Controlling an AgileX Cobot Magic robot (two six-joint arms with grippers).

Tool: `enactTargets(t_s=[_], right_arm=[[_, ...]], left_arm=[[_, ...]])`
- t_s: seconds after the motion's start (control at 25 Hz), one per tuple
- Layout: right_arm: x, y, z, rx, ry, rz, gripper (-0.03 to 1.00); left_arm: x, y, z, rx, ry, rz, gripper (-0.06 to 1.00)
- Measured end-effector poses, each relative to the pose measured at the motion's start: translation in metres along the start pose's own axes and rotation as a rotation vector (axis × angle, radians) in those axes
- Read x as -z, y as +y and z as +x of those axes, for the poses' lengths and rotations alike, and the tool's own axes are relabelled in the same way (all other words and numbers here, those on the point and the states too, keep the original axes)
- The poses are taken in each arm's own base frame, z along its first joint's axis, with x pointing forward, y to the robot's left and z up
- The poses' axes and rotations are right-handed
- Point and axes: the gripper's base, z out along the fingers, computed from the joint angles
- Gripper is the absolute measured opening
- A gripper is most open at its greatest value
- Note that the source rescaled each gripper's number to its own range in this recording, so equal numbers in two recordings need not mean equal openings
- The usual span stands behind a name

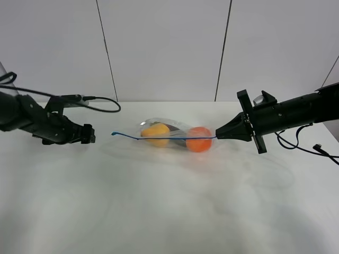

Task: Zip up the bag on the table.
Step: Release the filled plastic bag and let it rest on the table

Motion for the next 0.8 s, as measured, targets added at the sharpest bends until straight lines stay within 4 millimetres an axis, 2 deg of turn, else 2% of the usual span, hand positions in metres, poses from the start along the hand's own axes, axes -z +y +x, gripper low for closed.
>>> enactTargets(t_s=[0.12, 0.24, 0.4, 0.6, 0.8], right_arm=[[0.000, 0.000, 0.000, 0.000, 0.000, 0.000, 0.00], [0.000, 0.000, 0.000, 0.000, 0.000, 0.000, 0.00], [0.000, 0.000, 0.000, 0.000, 0.000, 0.000, 0.00], [0.000, 0.000, 0.000, 0.000, 0.000, 0.000, 0.00], [0.000, 0.000, 0.000, 0.000, 0.000, 0.000, 0.00]], left_arm=[[0.013, -0.012, -0.014, -0.006, 0.160, 0.123, 1.00], [0.027, -0.016, -0.025, 0.027, 0.297, 0.160, 1.00], [0.043, -0.011, -0.037, 0.068, 0.401, 0.082, 1.00], [0.054, -0.008, -0.049, 0.070, 0.428, 0.031, 1.00], [0.061, -0.001, -0.041, 0.045, 0.534, -0.040, 1.00]])
